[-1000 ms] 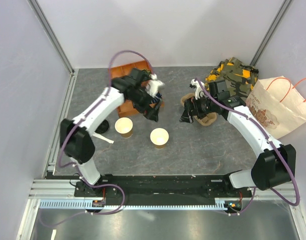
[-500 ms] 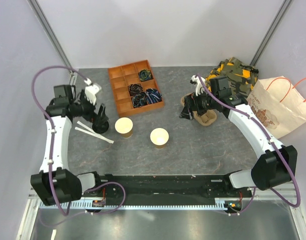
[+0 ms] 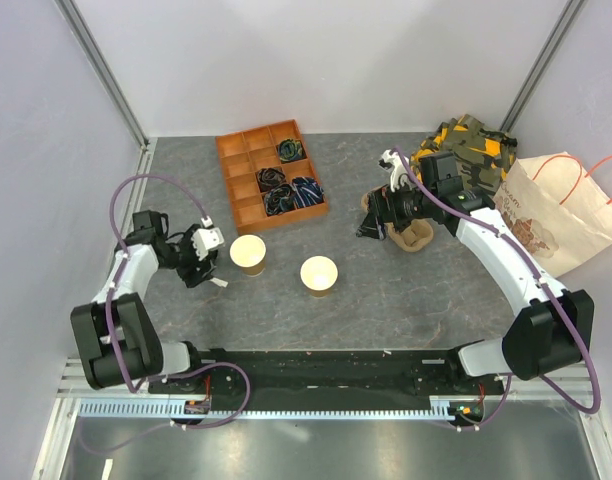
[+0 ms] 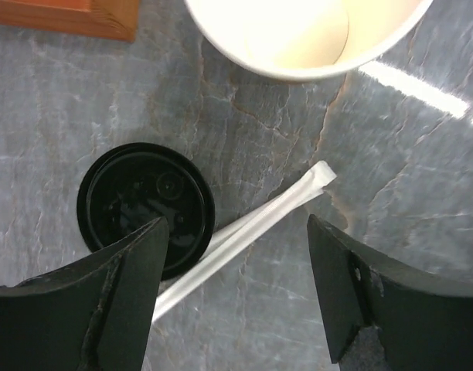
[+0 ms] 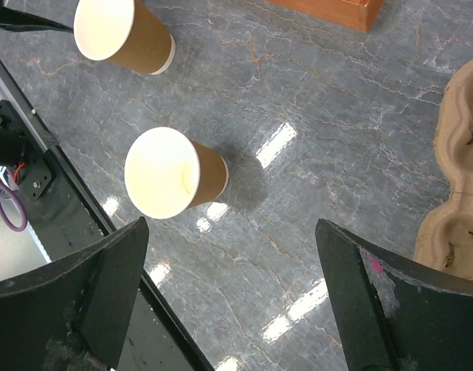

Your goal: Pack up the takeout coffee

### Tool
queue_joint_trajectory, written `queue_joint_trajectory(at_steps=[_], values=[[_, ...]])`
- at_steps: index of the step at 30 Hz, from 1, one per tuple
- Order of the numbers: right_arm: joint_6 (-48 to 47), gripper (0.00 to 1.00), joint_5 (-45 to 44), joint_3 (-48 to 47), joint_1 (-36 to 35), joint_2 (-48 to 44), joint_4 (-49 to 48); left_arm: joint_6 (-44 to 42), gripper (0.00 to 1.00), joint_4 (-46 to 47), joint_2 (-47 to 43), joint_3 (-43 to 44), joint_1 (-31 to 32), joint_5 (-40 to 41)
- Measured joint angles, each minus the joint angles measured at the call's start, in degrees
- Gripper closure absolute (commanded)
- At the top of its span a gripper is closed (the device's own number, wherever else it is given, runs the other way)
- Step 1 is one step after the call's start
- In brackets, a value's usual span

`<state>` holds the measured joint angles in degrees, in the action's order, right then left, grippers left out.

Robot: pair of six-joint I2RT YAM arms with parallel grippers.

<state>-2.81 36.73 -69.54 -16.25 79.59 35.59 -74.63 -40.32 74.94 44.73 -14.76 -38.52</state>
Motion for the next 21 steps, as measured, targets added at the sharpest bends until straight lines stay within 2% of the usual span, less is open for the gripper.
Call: queue_joint_trajectory(at_steps=[5, 10, 18, 21], values=[[0.02, 0.02, 0.74, 0.02, 0.0, 0.17, -0.02, -4.59, 0.33, 6.45, 6.1, -0.74, -0.02, 1.22], [0.04, 0.02, 1.11, 0.02, 0.0, 1.18, -0.33, -6.51, 0.45, 11.65, 9.25, -0.76, 0.0, 2.97], [0.04, 0.02, 1.25, 0.04, 0.0, 2.03, -0.48, -8.59, 0.49, 16.48, 11.58, -1.18, 0.0, 6.12], [0.04, 0.02, 1.42, 0.04, 0.0, 2.12, -0.48, -9.2, 0.56, 16.94, 11.72, -1.75, 0.0, 6.97]])
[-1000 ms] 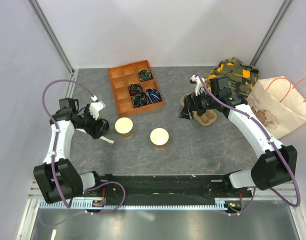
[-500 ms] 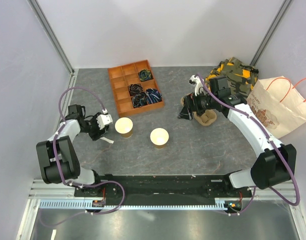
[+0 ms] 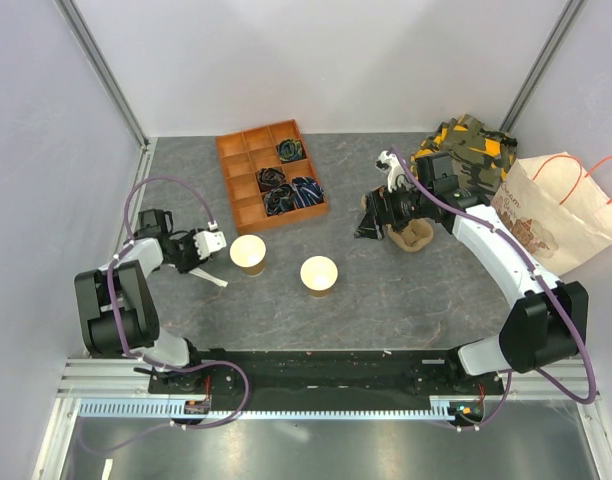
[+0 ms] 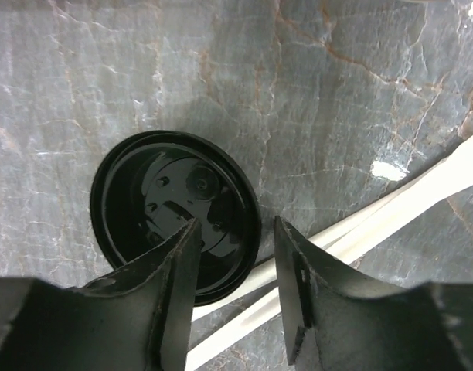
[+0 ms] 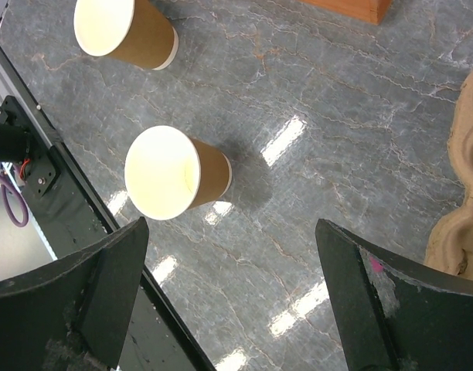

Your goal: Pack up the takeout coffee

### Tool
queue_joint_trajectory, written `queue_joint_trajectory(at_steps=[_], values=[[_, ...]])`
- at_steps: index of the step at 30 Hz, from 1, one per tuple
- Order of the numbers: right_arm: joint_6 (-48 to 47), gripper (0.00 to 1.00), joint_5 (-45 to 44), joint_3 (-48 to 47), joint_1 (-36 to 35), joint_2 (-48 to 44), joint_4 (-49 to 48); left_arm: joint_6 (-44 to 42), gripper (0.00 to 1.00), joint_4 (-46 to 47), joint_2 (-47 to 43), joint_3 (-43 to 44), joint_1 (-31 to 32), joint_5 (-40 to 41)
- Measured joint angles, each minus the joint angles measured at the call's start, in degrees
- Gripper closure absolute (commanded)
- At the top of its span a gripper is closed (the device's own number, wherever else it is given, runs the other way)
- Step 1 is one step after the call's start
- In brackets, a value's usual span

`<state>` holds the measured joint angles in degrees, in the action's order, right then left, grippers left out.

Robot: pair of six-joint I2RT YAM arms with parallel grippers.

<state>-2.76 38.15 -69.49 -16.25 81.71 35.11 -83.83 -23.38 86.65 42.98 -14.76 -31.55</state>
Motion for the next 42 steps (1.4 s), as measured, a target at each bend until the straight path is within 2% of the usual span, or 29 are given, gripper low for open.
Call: queue_joint_trajectory(at_steps=[1, 2, 5, 9, 13, 17, 23, 25, 27, 30, 33, 35, 36, 37, 38, 40, 42], values=[[0.0, 0.02, 0.04, 0.0, 0.0, 0.04, 0.0, -0.07, 0.58, 0.04, 0.17, -0.02, 0.0, 0.13], [0.0, 0.02, 0.11, 0.0, 0.0, 0.13, 0.0, -0.09, 0.66, 0.15, 0.46, -0.02, 0.0, 0.24], [0.0, 0.02, 0.24, 0.0, 0.0, 0.59, -0.02, -0.09, 0.79, 0.68, 1.01, 0.09, 0.0, 0.52], [-0.09, 0.02, 0.17, -0.02, 0.0, 0.87, 0.0, 1.68, 0.88, -0.83, 1.92, 2.32, 0.0, 1.27], [-1.53, 0.02, -0.59, -1.86, 0.0, 1.53, 0.66, 6.49, 0.94, -6.88, 1.07, 8.7, 0.0, -1.09], [-5.01, 0.02, -1.11, -8.52, 0.0, 3.3, 3.23, 15.74, 0.96, -15.37, -5.18, 18.4, -0.07, -9.11], [-11.58, 0.02, -1.09, -16.11, 0.0, 2.78, 4.44, 35.01, 0.98, -22.67, -16.87, 33.97, 1.09, -28.22], [-15.5, 0.02, -0.96, -16.22, 0.0, 1.14, 4.61, 41.0, 0.98, -23.43, -20.24, 35.52, 3.89, -32.87], [-19.43, 0.04, -0.52, -15.8, 0.0, -1.38, 4.26, 47.28, 0.98, -23.71, -23.21, 35.36, 10.54, -36.33], [-25.75, 0.06, 0.87, -15.5, 0.0, -6.91, 4.07, 59.8, 0.98, -20.06, -26.23, 31.23, 21.35, -40.35], [-31.23, 0.07, 4.35, -15.89, -0.02, -11.85, 3.93, 75.43, 0.98, -10.84, -28.0, 23.89, 26.77, -43.5], [-34.95, 0.13, 7.21, -15.32, -0.15, -14.91, 4.04, 86.07, 0.98, -3.32, -28.04, 19.5, 29.57, -44.94], [-36.83, 0.17, 8.7, -14.45, -0.33, -16.74, 4.31, 90.53, 0.98, -0.26, -27.74, 18.03, 31.06, -45.4], [-38.34, 0.31, 9.84, -13.57, -0.57, -18.29, 4.68, 93.59, 0.98, 1.77, -27.54, 17.25, 32.11, -45.64], [-39.78, 0.37, 10.93, -12.0, -1.14, -20.37, 4.39, 97.02, 0.98, 4.26, -27.32, 16.68, 33.62, -45.77], [-41.38, 0.44, 12.46, -7.63, -2.86, -24.96, 3.72, 103.54, 0.98, 10.08, -27.26, 15.69, 36.17, -46.71], [-40.22, 0.47, 12.79, -1.53, -5.42, -30.14, -1.38, 108.78, 0.98, 15.98, -27.41, 14.43, 37.31, -47.67]])
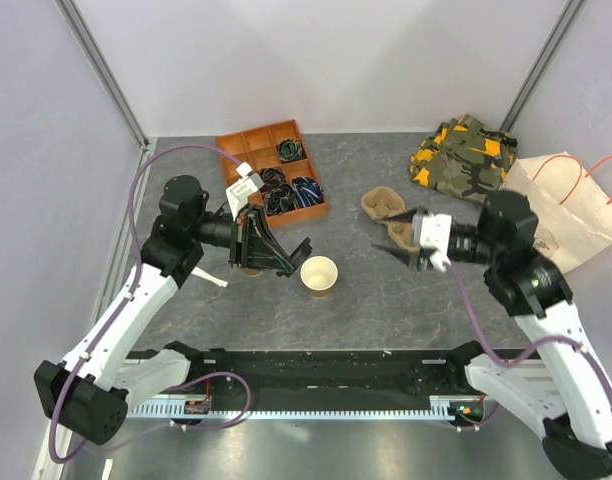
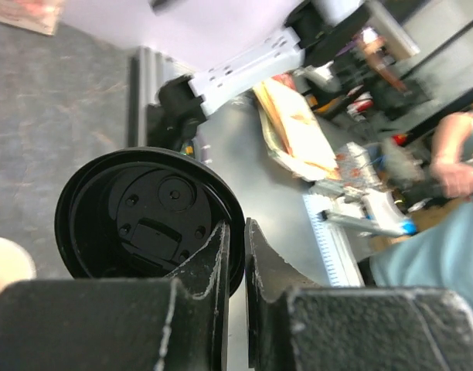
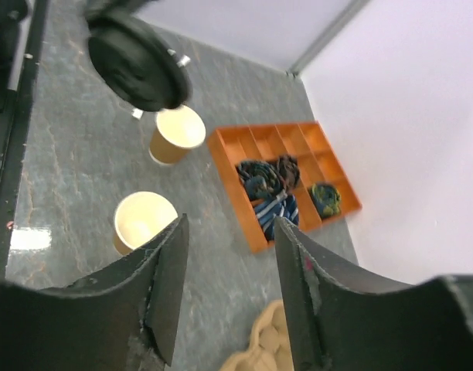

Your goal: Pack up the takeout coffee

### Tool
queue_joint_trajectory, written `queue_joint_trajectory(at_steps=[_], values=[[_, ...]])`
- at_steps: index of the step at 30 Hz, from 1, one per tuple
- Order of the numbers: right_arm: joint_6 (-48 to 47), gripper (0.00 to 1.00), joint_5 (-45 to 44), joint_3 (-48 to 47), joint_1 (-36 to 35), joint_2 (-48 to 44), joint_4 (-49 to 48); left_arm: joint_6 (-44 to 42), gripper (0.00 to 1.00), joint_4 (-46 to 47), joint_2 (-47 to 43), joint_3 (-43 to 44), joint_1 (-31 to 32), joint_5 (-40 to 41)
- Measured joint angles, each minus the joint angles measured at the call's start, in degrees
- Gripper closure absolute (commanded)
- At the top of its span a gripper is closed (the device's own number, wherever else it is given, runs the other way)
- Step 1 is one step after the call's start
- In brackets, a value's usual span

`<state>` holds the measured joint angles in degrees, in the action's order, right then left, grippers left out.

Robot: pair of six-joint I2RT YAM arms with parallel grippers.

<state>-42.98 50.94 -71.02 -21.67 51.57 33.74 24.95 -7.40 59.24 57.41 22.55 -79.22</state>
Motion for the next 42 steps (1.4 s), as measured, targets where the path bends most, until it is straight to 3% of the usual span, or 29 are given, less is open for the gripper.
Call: queue_joint_trajectory(at_steps=[5, 8, 12, 15, 19, 24, 26, 28, 31, 34, 42], values=[[3.82, 0.5, -3.72, 14.32, -7.89, -10.05, -14.64, 18.27, 0.98, 19.85, 1.29, -5.4, 0.5, -0.96], [9.64, 0.43, -7.5, 17.51, -11.23, -9.7, -22.47, 30.71, 0.98, 34.91, 4.28, -7.89, 0.74, -0.5], [30.82, 0.41, -11.8, 16.15, -11.72, -0.96, -30.95, 40.37, 0.98, 48.83, 6.88, -8.0, 0.72, 1.46], [45.72, 0.44, -14.16, 16.92, -11.69, 3.69, -34.36, 38.62, 0.98, 48.3, 6.01, -6.34, 0.72, 2.95], [70.31, 0.47, -16.55, 20.85, -11.41, 5.16, -40.89, 29.2, 0.98, 40.92, 2.43, -2.84, 0.63, 6.56], [91.71, 0.51, -17.35, 22.99, -11.43, 6.08, -50.84, 26.29, 0.98, 40.83, -1.31, -2.69, 0.28, 11.21], [96.24, 0.49, -17.35, 22.99, -11.43, 6.14, -53.77, 26.36, 0.98, 42.03, -1.55, -3.13, 0.28, 13.18], [98.16, 0.38, -17.14, 22.97, -11.37, 6.14, -56.13, 26.4, 0.98, 42.84, -1.44, -3.78, 0.31, 14.45], [91.82, 0.16, -14.69, 21.22, -11.17, 6.14, -55.3, 27.3, 0.98, 43.67, -0.79, -4.61, 0.28, 14.75], [75.78, 0.07, -14.05, 16.2, -11.17, 5.29, -47.91, 31.3, 0.98, 47.32, 0.31, -6.43, 0.31, 13.77], [25.97, 0.07, -11.58, 13.97, -11.1, -5.27, -29.86, 38.03, 0.98, 50.4, 2.08, -12.17, 3.26, 5.62]])
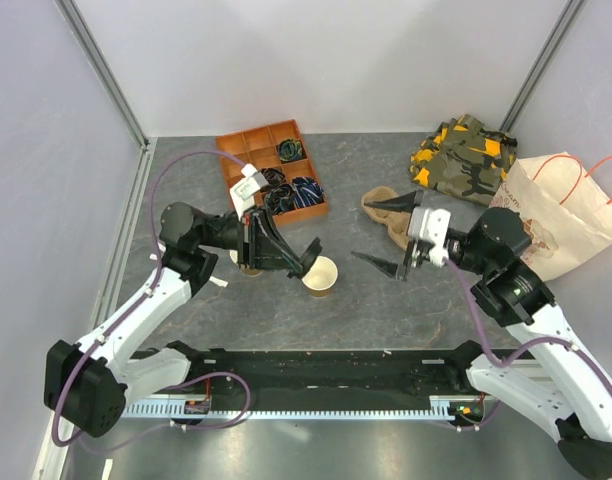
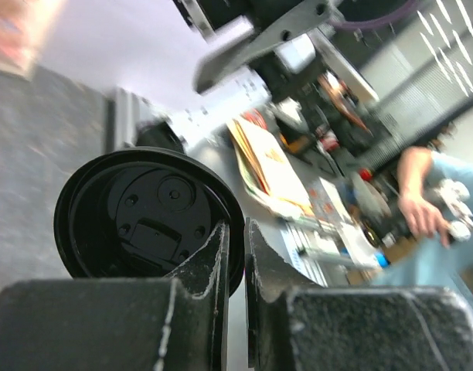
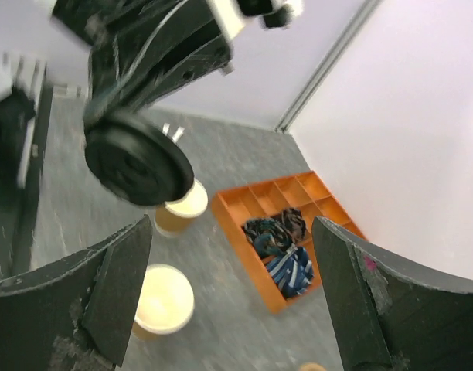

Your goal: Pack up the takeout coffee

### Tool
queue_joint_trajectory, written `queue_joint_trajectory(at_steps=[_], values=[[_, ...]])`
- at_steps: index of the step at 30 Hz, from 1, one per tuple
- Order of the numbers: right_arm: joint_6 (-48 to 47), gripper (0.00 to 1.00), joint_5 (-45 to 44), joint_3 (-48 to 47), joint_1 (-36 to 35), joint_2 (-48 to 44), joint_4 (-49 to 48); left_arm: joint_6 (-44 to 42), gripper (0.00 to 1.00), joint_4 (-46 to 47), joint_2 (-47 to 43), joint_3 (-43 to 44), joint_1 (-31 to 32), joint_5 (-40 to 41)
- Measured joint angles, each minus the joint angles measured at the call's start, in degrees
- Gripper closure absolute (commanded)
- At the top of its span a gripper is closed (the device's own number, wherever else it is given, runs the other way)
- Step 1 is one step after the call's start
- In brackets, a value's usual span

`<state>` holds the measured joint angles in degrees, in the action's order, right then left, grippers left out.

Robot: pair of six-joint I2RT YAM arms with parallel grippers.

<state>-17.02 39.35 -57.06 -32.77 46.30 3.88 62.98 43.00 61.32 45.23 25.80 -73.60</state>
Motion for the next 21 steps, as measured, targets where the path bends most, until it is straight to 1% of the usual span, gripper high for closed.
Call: queue_joint_trajectory(at_steps=[2, 4, 8, 10, 15, 18, 21], values=[[-10.01, 0.08, 2.69, -0.74, -0.02, -0.87, 5.99, 0.11, 0.98, -0.61, 0.02, -0.35, 1.46, -2.54], [-17.29, 0.1, 4.87, -1.53, -0.57, -0.74, 11.76, 0.07, 0.97, -1.55, 0.11, -0.42, 3.04, -4.94], [-25.9, 0.16, 7.32, -3.3, -2.97, 1.4, 20.61, -2.03, 0.97, -5.88, 0.98, -0.35, 5.31, -8.02], [-29.51, 0.18, 7.56, -5.11, -5.73, 3.54, 25.59, -3.39, 0.97, -8.66, 2.23, -0.15, 5.7, -9.11], [-30.99, 0.19, 5.97, -5.86, -14.01, 6.49, 31.01, -4.68, 0.96, -12.28, 6.05, 1.14, 5.84, -10.01], [-29.35, 0.19, 4.59, -5.81, -17.92, 6.75, 30.64, -5.2, 0.96, -13.44, 7.34, 2.08, 6.25, -10.34], [-27.17, 0.21, 3.21, -5.03, -19.17, 6.8, 29.07, -5.62, 0.96, -13.97, 7.63, 2.56, 7.17, -10.49]])
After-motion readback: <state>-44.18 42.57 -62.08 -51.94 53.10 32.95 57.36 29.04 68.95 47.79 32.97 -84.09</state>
